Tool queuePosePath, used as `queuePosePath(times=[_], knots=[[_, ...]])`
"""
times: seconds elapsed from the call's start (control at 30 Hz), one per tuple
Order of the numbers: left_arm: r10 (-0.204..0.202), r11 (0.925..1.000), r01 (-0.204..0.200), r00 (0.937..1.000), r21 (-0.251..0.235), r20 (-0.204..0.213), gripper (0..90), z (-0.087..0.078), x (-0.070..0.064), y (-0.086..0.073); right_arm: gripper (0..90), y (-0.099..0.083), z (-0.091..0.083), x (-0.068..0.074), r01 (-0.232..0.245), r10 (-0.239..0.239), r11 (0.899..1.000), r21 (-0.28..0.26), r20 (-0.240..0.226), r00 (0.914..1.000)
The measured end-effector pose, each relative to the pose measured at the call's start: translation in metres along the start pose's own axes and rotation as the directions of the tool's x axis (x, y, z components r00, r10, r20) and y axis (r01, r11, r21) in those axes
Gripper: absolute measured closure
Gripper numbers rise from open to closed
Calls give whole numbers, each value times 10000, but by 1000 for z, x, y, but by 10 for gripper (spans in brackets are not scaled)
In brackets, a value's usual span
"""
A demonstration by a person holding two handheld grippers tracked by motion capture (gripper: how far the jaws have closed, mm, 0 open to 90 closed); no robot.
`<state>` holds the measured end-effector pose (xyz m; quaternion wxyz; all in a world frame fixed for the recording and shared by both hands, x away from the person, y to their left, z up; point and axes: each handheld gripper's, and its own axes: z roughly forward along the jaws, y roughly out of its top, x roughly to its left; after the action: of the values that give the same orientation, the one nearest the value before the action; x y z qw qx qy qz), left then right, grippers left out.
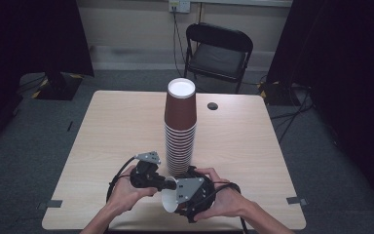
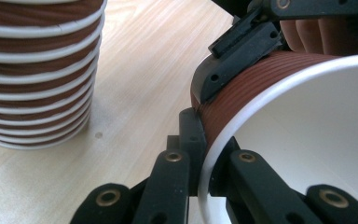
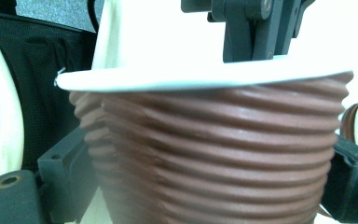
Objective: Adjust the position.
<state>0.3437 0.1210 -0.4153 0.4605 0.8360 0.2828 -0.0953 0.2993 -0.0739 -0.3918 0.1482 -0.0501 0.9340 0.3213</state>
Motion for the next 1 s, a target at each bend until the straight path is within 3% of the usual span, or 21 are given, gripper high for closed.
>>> queuePosePath(times=[0.13,0.4,0.47,0.53,0.57,0.63,0.73,0.8,0.87,0.97,1.0], knots=[[-25,10000,26,10000,19,-59,883,0,1,-1,99,-1,2,0,38,-39,10000,39,64,10000],[228,9991,-234,9996,-351,-188,868,-2,-4,-3,115,-3,-1,1,-367,365,9987,-363,-68,9993],[424,9967,-433,9990,-687,-147,809,-3,-4,-6,117,-4,-2,1,-460,455,9978,-487,-106,9989],[394,9968,-400,9992,-694,-105,790,-3,-4,-8,117,-6,-3,0,-642,632,9960,-627,-164,9979],[531,9948,-542,9985,-866,-148,787,-3,-4,-9,118,-7,-3,0,-720,713,9954,-636,-134,9974],[468,9925,-494,9986,-1117,-252,674,-4,-5,-9,118,-9,-3,-1,-844,837,9943,-654,-127,9964],[475,9838,-572,9970,-1702,-610,621,-10,-3,-9,120,-14,-4,-1,-1061,1054,9917,-733,-133,9943],[533,9807,-656,9961,-1841,-709,573,-12,-3,-9,120,-16,-5,-1,-1154,1150,9903,-775,-101,9933],[567,9772,-688,9962,-2009,-654,546,-14,-3,-10,120,-19,-6,-3,-1407,1404,9859,-911,-101,9900],[755,9646,-994,9916,-2444,-1054,459,-18,-4,-12,120,-26,-8,-7,-1863,1875,9755,-1173,-12,9823],[755,9646,-994,9916,-2444,-1054,434,-18,-4,-12,120,-26,-8,-7,-1863,1875,9755,-1173,-12,9823]])
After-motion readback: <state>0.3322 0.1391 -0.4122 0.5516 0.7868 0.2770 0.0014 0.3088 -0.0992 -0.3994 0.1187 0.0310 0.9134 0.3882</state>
